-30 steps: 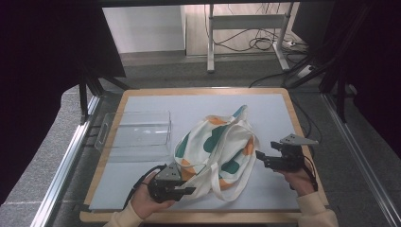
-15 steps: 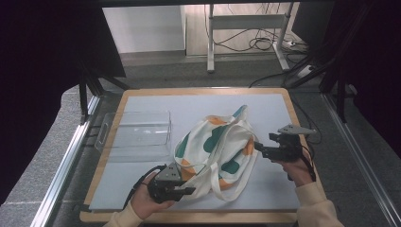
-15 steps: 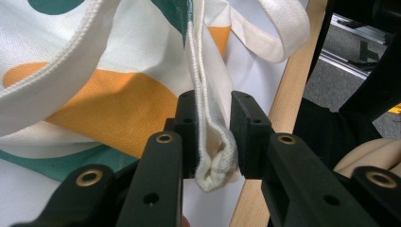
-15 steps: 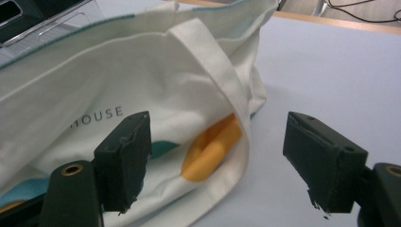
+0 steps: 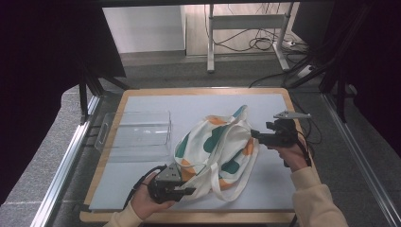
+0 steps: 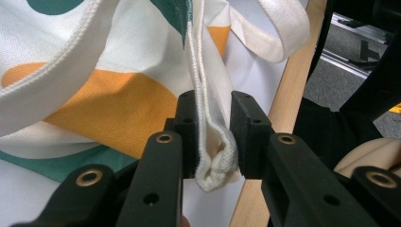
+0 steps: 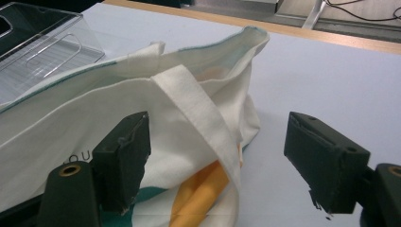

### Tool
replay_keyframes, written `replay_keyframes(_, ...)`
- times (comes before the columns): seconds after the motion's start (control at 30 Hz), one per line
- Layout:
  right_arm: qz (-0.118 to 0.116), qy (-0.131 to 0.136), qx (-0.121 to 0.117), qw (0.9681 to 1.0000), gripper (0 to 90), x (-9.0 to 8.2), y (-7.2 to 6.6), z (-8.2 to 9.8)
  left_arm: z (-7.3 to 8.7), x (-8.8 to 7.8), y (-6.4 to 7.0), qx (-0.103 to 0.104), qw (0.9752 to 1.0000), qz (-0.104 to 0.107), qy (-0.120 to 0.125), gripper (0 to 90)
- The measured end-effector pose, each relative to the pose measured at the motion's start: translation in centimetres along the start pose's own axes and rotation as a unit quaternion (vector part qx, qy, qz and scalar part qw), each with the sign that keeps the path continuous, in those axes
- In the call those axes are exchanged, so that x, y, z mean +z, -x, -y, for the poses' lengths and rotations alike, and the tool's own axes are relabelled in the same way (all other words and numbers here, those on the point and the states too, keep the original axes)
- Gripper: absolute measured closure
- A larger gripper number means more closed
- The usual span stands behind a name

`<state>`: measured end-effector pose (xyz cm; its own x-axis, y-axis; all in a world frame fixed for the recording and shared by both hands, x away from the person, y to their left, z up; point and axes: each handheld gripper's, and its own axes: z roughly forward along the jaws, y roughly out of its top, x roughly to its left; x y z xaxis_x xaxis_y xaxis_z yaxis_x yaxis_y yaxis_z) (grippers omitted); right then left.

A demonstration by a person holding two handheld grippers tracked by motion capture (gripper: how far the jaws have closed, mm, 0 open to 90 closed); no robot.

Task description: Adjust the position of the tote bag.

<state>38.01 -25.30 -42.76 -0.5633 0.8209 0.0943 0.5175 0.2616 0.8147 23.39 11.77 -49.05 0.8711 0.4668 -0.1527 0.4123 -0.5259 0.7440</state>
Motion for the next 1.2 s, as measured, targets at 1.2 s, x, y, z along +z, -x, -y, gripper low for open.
replay_keyframes(1.2,0.028,-0.037,0.034,0.9984,19.7,6.0,1.2,-5.8,0.1,0.0,0.1,0.005,1.0000,0.000,-0.001,73.9)
